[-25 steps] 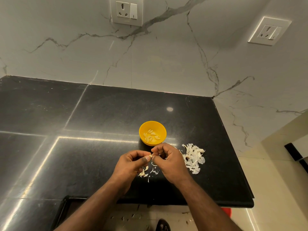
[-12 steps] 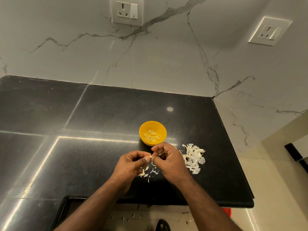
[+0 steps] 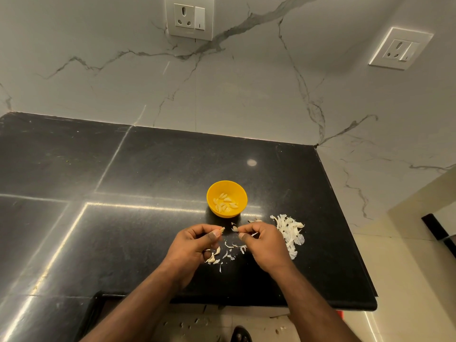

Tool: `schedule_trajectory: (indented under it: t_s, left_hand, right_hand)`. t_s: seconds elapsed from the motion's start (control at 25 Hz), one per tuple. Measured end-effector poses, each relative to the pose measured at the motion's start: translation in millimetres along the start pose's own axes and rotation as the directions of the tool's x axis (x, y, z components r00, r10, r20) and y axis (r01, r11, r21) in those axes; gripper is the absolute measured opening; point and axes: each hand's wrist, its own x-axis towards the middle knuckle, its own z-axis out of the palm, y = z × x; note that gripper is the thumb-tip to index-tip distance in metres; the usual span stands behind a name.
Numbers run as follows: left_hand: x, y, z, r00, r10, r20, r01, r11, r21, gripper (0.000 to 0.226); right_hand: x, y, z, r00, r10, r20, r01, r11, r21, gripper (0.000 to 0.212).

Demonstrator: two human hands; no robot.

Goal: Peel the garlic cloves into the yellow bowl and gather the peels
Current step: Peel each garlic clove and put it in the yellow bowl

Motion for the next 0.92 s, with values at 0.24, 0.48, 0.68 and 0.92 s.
schedule_trajectory:
  t_s: [0.24,0.48,0.68,0.92]
  left_hand:
    - [4.0,-2.3,-0.3,0.999,-0.028,-0.03,0.029,0.999,0.043,0.011]
    - [-1.7,4.5,0.8,1.0,-0.005,-0.027,0.008,0.995,0.099,0.013]
    - [-6.4,3.6,0.1,0.999,0.046,-0.013,-0.045,0.997,0.067,0.017]
    - [-4.0,2.5,-0.9,0.995,0.1,-0.031,-0.097,0.992,0.081,0.012]
  right_hand:
    - [-4.7,-14.9,0.7,0.988,-0.147,0.051,0.137,0.977,0.165,0.021]
    - [-7.1,-22.1,8.6,0.978,-0.2,0.058,0.19,0.971,0.146,0.012]
    - [-7.2,-22.9,10.0,0.981,-0.184,0.065,0.17,0.969,0.178,0.008]
    - [-6.1,-21.8,11.0,0.982,-0.107,0.158,0.058,0.956,0.289,0.009]
